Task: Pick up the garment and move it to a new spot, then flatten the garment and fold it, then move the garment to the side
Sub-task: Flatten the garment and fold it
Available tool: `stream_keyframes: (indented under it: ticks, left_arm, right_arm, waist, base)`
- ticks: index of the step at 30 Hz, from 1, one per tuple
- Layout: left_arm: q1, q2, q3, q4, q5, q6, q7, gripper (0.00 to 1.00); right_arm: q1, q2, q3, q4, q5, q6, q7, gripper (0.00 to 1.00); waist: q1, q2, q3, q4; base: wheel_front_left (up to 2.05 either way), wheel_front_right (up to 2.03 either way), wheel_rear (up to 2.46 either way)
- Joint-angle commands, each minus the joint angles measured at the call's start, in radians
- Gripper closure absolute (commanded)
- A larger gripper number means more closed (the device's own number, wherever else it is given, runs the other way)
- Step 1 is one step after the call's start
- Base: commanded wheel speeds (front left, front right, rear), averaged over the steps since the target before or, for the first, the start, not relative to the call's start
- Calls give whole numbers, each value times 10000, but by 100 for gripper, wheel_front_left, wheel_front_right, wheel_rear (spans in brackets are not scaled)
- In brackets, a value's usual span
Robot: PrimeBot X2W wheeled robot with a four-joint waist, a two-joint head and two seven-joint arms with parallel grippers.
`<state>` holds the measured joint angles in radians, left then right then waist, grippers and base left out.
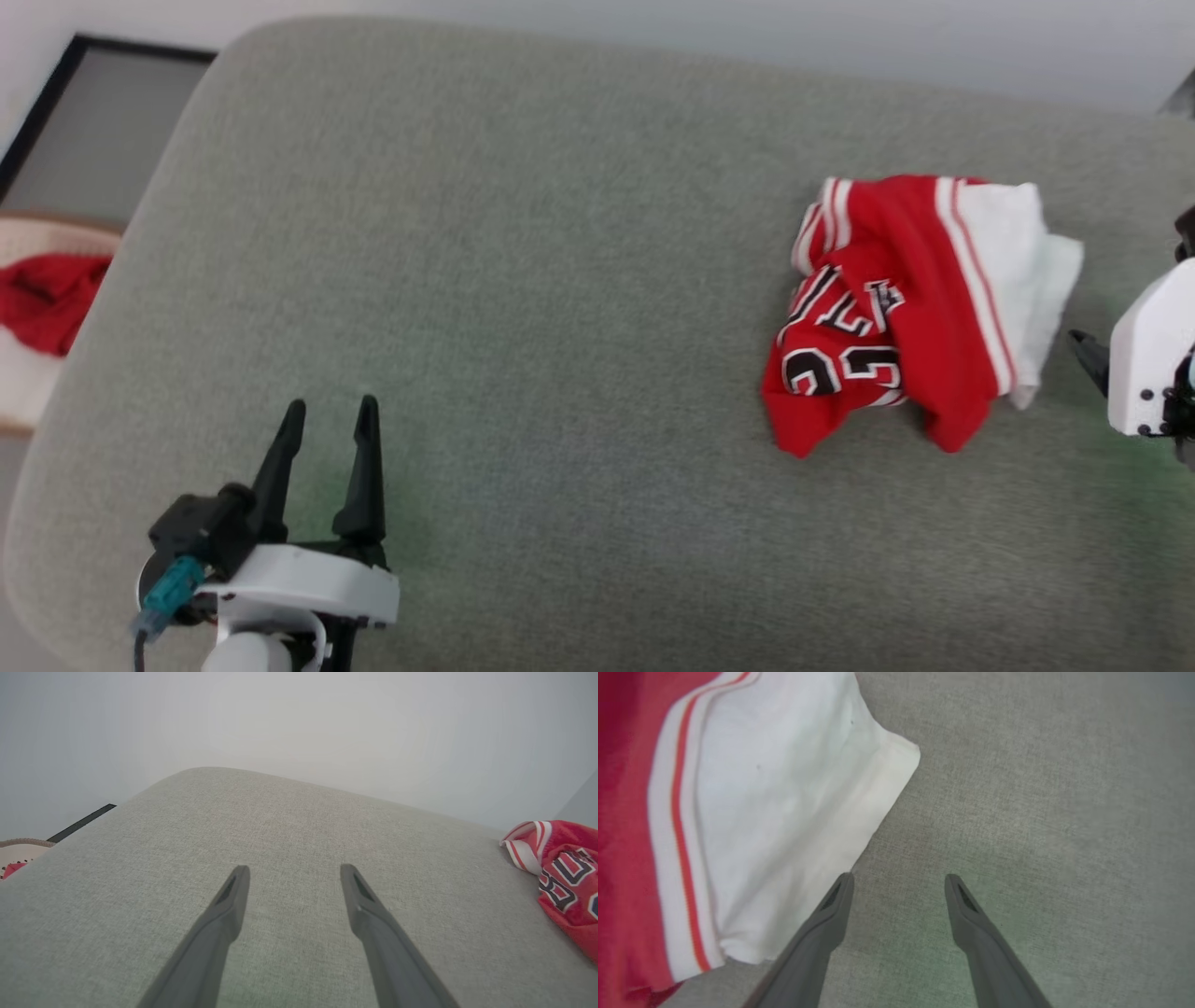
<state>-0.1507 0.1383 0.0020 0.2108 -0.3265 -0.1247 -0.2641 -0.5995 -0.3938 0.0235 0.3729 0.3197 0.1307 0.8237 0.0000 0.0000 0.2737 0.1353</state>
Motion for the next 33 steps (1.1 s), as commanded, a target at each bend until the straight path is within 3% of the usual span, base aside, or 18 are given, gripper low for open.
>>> stream_keyframes:
  ticks: [1, 11, 12, 13, 14, 15, 25, 33]
  left_arm:
    - [-152, -40, -1, 33, 27, -59, 0, 0]
    - [-483, -229, -250, 202, -17, -64, 0, 0]
    - [-515, -227, -284, 212, -43, -65, 0, 0]
    - [-537, -222, -319, 219, -68, -65, 0, 0]
    - [-540, -211, -344, 229, -89, -66, 0, 0]
    - [-528, -197, -362, 242, -100, -64, 0, 0]
    - [-365, -94, -357, 286, -203, -65, 0, 0]
    - [-386, -54, -447, 200, -257, -65, 0, 0]
  right_arm:
    - [-114, 105, 25, 65, 145, 1, 72, 0]
    - [-85, 112, 517, 623, 296, 2, 411, 0]
    - [-85, 92, 589, 637, 290, 4, 413, 29]
    - [-91, 57, 663, 639, 305, 4, 386, 44]
    - [-82, 30, 706, 658, 335, 4, 344, 76]
    - [-84, 2, 731, 680, 363, 4, 302, 100]
    - [-35, -290, 170, 634, 280, -7, -735, 100]
    - [906, -757, -1399, -255, 160, -5, -1107, 100]
  waist:
    - [0, 0, 520, 433]
    - [0, 0, 721, 545]
    - [0, 0, 736, 545]
    - [0, 0, 747, 548]
    - [0, 0, 750, 547]
    - [0, 0, 747, 543]
    - [0, 0, 490, 279]
    - [0, 0, 444, 44]
  base:
    - [0, 0, 0]
    - [0, 0, 0]
    - [0, 0, 0]
    - [0, 0, 0]
    - [0, 0, 0]
    - [0, 0, 0]
    - [0, 0, 0]
    - [0, 0, 0]
